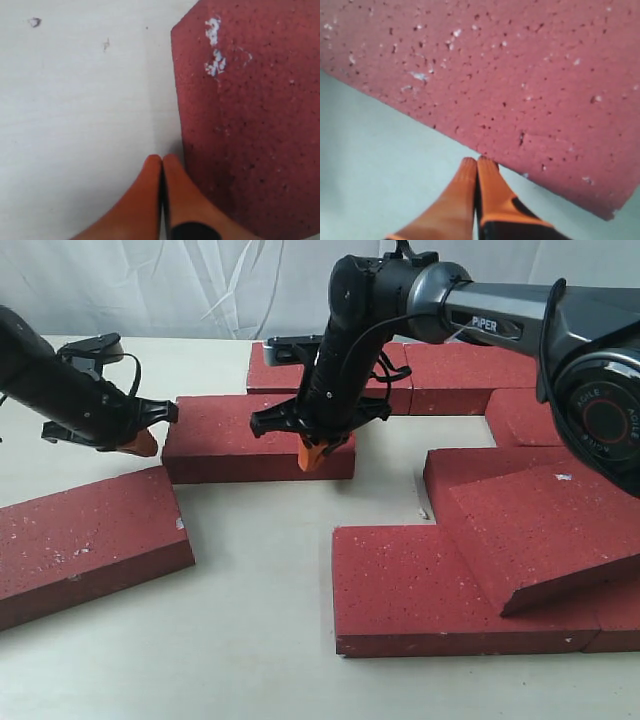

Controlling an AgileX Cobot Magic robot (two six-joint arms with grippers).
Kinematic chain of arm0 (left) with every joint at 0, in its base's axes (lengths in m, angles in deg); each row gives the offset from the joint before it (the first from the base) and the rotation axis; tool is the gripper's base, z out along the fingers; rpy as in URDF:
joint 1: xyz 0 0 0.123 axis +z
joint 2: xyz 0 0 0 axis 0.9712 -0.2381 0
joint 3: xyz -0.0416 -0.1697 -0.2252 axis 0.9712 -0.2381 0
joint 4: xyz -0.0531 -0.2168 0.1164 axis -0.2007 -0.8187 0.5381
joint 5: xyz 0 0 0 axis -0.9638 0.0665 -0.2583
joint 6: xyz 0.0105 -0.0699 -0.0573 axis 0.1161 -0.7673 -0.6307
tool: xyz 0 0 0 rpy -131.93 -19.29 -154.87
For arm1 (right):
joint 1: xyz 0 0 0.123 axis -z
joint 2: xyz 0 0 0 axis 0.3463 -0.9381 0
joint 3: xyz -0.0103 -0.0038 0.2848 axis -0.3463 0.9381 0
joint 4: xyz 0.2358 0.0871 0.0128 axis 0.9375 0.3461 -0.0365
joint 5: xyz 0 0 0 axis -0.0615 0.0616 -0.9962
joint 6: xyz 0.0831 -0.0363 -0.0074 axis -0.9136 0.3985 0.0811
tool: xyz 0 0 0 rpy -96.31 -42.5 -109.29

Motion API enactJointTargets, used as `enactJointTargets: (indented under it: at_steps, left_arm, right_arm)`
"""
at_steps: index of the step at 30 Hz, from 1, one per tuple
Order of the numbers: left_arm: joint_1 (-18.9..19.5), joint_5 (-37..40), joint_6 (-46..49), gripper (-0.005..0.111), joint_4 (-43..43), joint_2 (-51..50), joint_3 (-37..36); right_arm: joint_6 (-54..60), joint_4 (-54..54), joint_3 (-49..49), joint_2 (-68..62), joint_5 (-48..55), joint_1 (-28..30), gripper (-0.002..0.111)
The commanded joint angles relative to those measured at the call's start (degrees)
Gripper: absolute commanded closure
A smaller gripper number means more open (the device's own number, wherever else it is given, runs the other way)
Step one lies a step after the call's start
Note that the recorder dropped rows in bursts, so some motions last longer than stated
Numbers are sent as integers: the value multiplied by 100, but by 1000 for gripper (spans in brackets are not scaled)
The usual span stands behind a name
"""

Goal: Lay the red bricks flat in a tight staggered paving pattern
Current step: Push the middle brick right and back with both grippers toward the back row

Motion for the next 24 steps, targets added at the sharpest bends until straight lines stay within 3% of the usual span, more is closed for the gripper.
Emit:
enactJointTargets:
  at_steps: [1, 14, 24]
  left_arm:
    - [-136, -92, 149, 107, -61, 11, 24]
    - [-200, -723, 579, 107, -457, 11, 24]
    - [-200, -763, 768, 107, -716, -146, 24]
  right_arm:
    - [-154, -204, -17, 1, -121, 19, 109]
    - [-401, -274, -17, 1, -295, 19, 109]
    - [-629, -224, -17, 1, -458, 19, 109]
